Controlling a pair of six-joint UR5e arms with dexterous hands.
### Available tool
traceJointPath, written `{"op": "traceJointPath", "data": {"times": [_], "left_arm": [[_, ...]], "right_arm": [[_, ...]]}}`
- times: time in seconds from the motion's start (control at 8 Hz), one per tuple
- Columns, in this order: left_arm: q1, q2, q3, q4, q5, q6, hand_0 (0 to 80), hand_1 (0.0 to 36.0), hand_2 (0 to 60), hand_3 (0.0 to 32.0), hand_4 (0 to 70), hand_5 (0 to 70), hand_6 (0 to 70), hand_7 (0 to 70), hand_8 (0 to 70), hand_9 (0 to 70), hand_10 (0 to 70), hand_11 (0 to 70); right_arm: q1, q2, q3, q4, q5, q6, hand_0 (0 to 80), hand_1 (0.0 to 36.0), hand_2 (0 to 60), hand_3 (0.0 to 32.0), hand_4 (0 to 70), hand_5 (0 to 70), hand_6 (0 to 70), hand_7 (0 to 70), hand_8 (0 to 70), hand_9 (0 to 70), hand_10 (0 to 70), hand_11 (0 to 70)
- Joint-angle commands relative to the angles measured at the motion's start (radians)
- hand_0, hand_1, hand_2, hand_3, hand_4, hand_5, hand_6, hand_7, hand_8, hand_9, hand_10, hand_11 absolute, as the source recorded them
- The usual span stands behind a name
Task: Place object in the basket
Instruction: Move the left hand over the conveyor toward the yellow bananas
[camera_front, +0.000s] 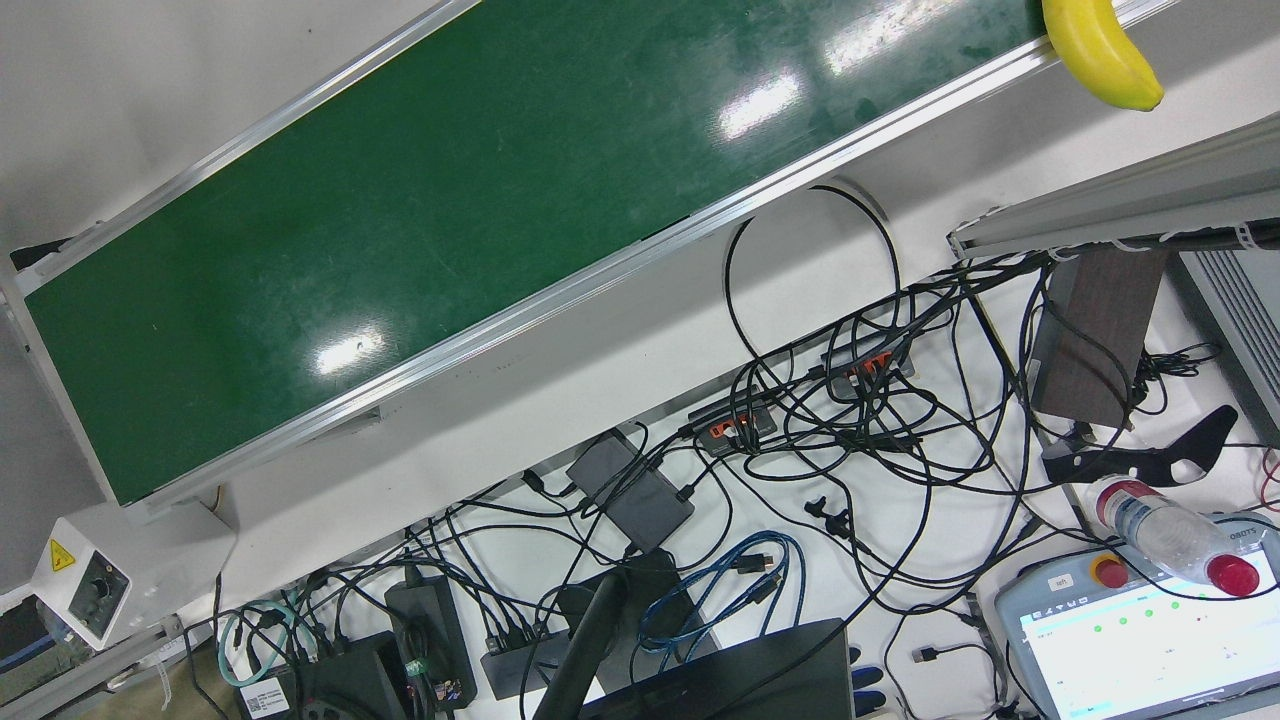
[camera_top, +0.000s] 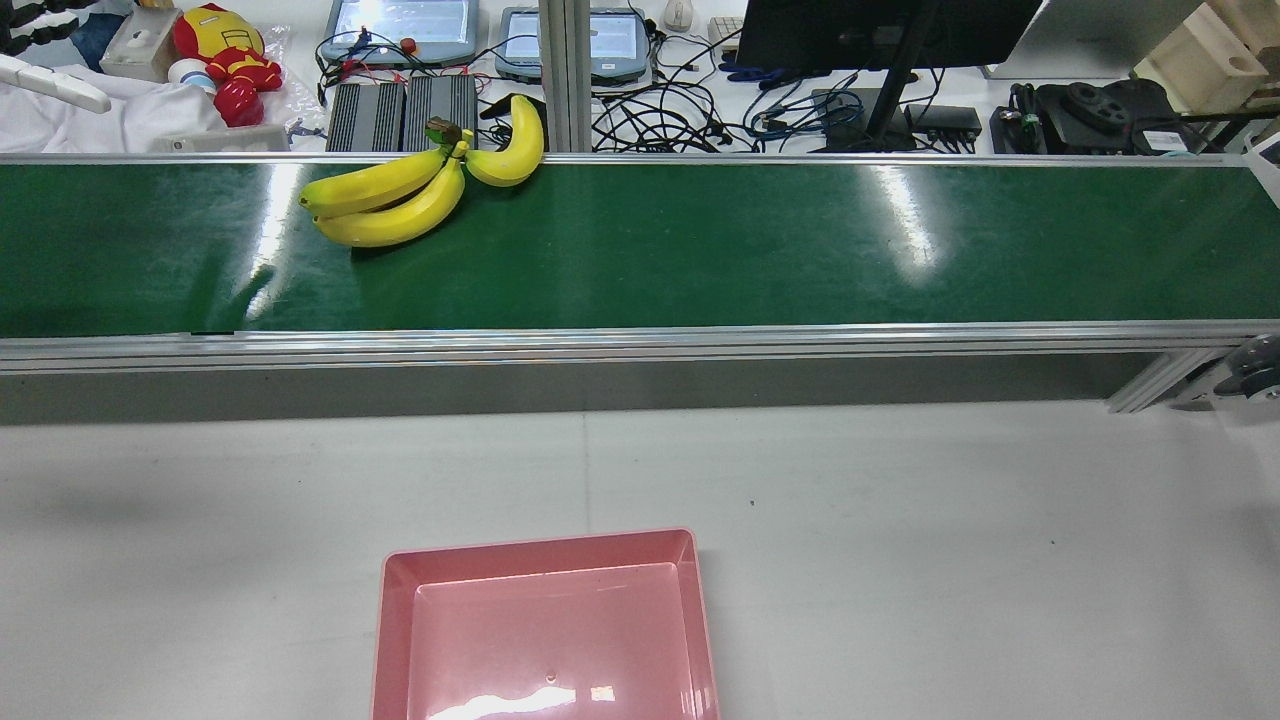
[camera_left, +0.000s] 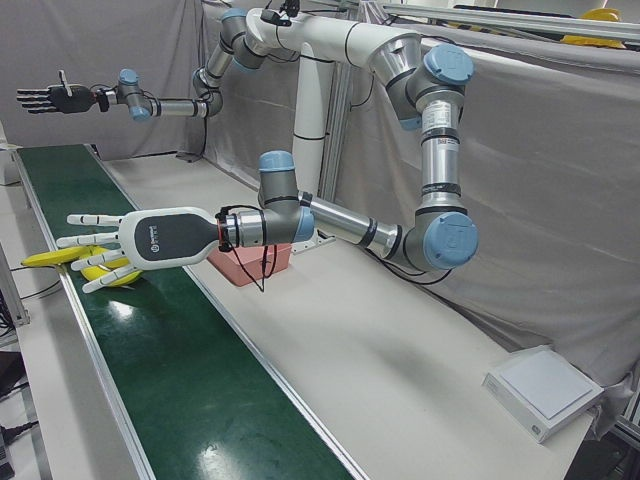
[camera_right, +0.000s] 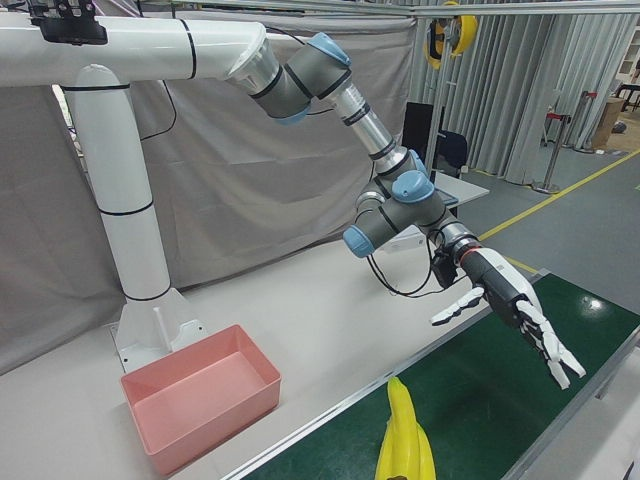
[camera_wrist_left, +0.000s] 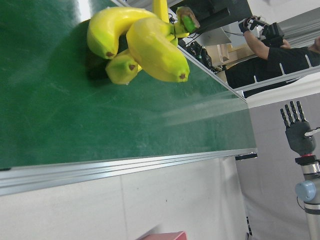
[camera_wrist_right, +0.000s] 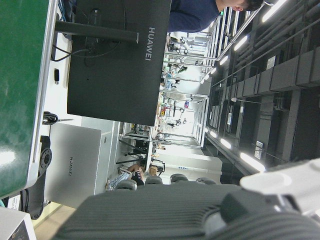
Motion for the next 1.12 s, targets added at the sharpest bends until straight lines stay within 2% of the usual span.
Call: {"op": "traceJointPath", "data": {"times": [0.0,0.25,0.38,0.5,0.62,0.88,1.0], "left_arm": [[0.098,-0.085,-0.002,0.128,-0.057,0.054,60.0,19.4,0.0,18.0,1.4,18.6,0.0,6.2,9.8,9.2,2.5,6.2],[0.112,-0.089,-0.002,0.171,-0.088,0.094,61.1,21.6,0.2,16.6,2.2,19.7,0.0,6.2,9.8,9.1,2.5,6.3],[0.112,-0.096,-0.005,0.223,-0.099,0.133,62.1,21.8,0.0,19.4,0.3,19.6,0.0,6.1,10.2,9.0,2.0,5.7],[0.118,-0.150,-0.004,0.288,-0.100,0.197,61.9,22.9,2.3,19.8,0.0,19.7,0.0,6.0,10.1,8.9,2.0,5.7],[0.136,-0.193,-0.004,0.341,-0.119,0.224,60.1,22.5,4.6,20.2,0.0,19.5,0.0,5.9,10.0,8.7,1.8,5.4],[0.187,-0.203,-0.002,0.360,-0.160,0.226,60.3,23.6,9.1,18.0,0.0,21.0,0.0,6.2,10.2,8.9,2.2,5.9],[0.210,-0.201,0.002,0.359,-0.174,0.226,61.2,25.9,14.9,17.0,0.8,20.8,0.0,6.2,10.1,9.2,2.6,6.7]], "right_arm": [[0.000,0.000,0.000,0.000,0.000,0.000,0.0,0.0,0.0,0.0,0.0,0.0,0.0,0.0,0.0,0.0,0.0,0.0],[0.000,0.000,0.000,0.000,0.000,0.000,0.0,0.0,0.0,0.0,0.0,0.0,0.0,0.0,0.0,0.0,0.0,0.0],[0.000,0.000,0.000,0.000,0.000,0.000,0.0,0.0,0.0,0.0,0.0,0.0,0.0,0.0,0.0,0.0,0.0,0.0],[0.000,-0.002,0.000,0.000,0.000,0.000,0.0,0.0,0.0,0.0,0.0,0.0,0.0,0.0,0.0,0.0,0.0,0.0],[0.000,0.000,0.000,0.000,0.000,0.000,0.0,0.0,0.0,0.0,0.0,0.0,0.0,0.0,0.0,0.0,0.0,0.0],[0.000,0.000,0.000,0.000,0.000,0.000,0.0,0.0,0.0,0.0,0.0,0.0,0.0,0.0,0.0,0.0,0.0,0.0],[0.000,0.000,0.000,0.000,0.000,0.000,0.0,0.0,0.0,0.0,0.0,0.0,0.0,0.0,0.0,0.0,0.0,0.0]]}}
